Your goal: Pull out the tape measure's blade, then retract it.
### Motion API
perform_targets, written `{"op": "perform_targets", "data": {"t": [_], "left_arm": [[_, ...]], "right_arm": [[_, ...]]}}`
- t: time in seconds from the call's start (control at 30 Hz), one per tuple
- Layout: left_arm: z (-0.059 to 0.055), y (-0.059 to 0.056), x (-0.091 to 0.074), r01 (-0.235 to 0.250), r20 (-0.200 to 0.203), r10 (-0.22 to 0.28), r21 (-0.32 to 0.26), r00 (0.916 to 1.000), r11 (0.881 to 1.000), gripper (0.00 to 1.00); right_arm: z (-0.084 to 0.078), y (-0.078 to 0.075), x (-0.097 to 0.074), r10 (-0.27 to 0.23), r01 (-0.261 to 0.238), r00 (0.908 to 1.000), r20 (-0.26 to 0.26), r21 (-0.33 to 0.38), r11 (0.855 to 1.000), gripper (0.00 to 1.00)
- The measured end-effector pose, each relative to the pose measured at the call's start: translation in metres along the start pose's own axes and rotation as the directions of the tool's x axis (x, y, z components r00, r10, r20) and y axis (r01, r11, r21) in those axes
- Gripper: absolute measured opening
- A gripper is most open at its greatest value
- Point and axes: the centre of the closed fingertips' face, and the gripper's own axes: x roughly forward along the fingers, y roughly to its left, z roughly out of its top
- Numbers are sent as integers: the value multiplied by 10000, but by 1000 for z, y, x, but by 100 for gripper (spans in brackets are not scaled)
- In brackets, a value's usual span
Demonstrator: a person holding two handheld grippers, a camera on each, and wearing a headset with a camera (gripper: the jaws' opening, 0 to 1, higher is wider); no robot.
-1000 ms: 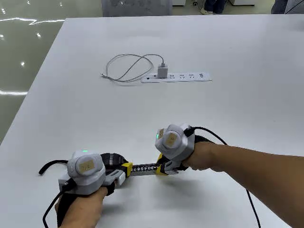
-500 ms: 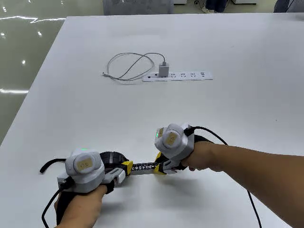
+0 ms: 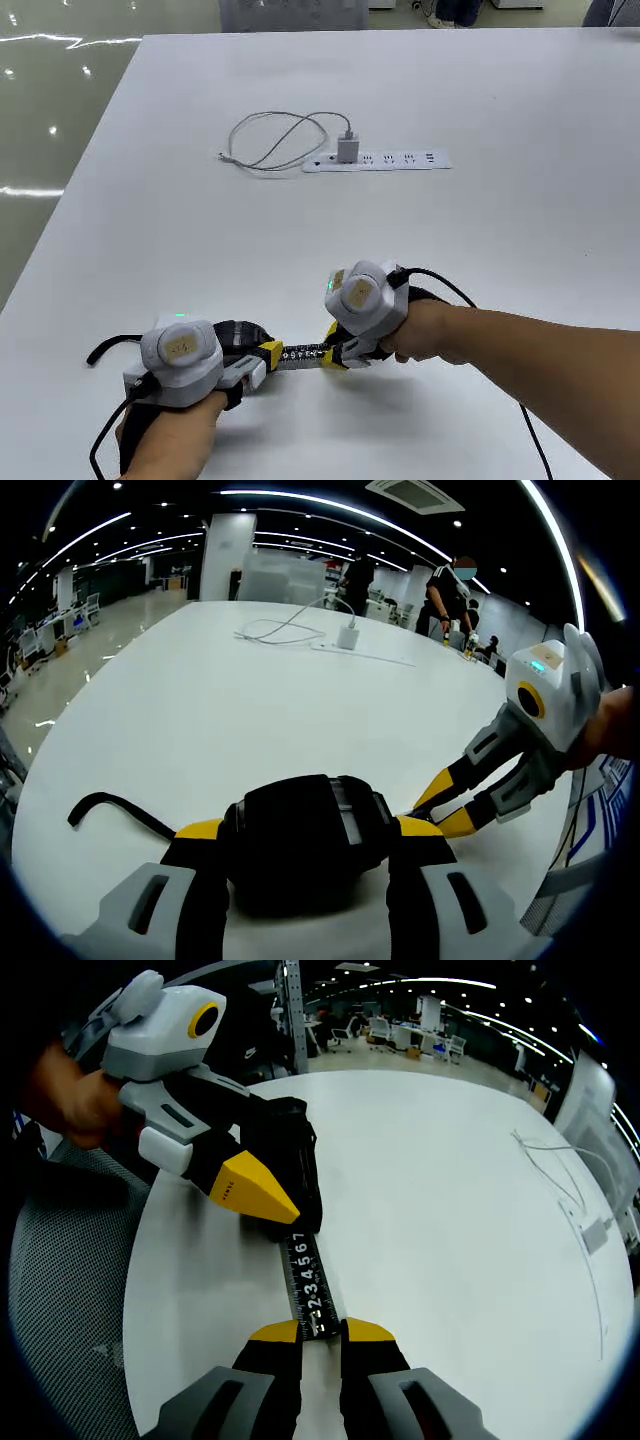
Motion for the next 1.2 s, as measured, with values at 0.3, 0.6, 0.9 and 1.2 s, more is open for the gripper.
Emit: {"op": "perform_targets", "data": {"t": [0.3, 0.6, 0.9, 1.2], "left_arm": [[0, 1, 0, 46, 9, -46, -58, 10000, 10000, 60], [-1, 0, 1, 65, -14, -65, -14, 10000, 10000, 60], [-1, 0, 0, 64, 26, -63, -31, 10000, 10000, 60], [-1, 1, 0, 81, 36, -81, -12, 10000, 10000, 60]], "right_arm": [[5, 1, 4, 87, -88, 9999, 71, 90, 9999, 10], [10, 1, 8, 79, -81, 9998, 198, 134, 9999, 10], [14, 3, 11, 104, -107, 9997, 234, 119, 9999, 10], [21, 6, 15, 194, -196, 9993, 325, 62, 9998, 10]]}}
